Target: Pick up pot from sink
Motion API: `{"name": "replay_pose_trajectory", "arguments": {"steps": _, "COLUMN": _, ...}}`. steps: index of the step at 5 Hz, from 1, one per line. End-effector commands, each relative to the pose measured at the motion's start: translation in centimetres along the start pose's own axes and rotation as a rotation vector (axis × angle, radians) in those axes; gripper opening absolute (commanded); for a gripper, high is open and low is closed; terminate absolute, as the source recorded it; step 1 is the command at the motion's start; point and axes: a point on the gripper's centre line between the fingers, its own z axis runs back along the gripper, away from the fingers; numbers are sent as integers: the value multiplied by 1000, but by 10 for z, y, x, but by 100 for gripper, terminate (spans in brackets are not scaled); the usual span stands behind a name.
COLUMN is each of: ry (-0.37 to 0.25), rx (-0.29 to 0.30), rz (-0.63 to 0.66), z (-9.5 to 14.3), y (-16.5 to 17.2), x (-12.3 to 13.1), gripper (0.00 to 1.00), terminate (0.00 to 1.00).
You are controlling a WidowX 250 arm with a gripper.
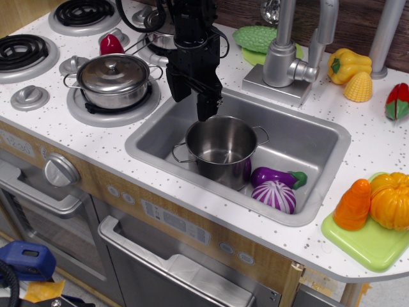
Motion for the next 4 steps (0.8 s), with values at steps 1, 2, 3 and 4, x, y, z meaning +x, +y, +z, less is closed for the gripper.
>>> {"name": "replay_pose_trajectory", "arguments": {"steps": 1, "ry": 0, "rx": 0, "rz": 0, "z": 0, "y": 0, "x": 0, "gripper": 100, "terminate": 0}}
{"name": "replay_pose_trajectory", "arguments": {"steps": 2, "ry": -35, "rx": -22, "rz": -13, "z": -21, "y": 5, "x": 1, "gripper": 100, "terminate": 0}}
{"name": "replay_pose_trajectory", "arguments": {"steps": 3, "ry": -73, "rx": -18, "rz": -22, "z": -37, "y": 8, "x": -2, "gripper": 100, "terminate": 0}}
{"name": "replay_pose_trajectory", "arguments": {"steps": 4, "ry": -92, "rx": -13, "rz": 1, "z": -47, "y": 5, "x": -4, "gripper": 0, "terminate": 0}}
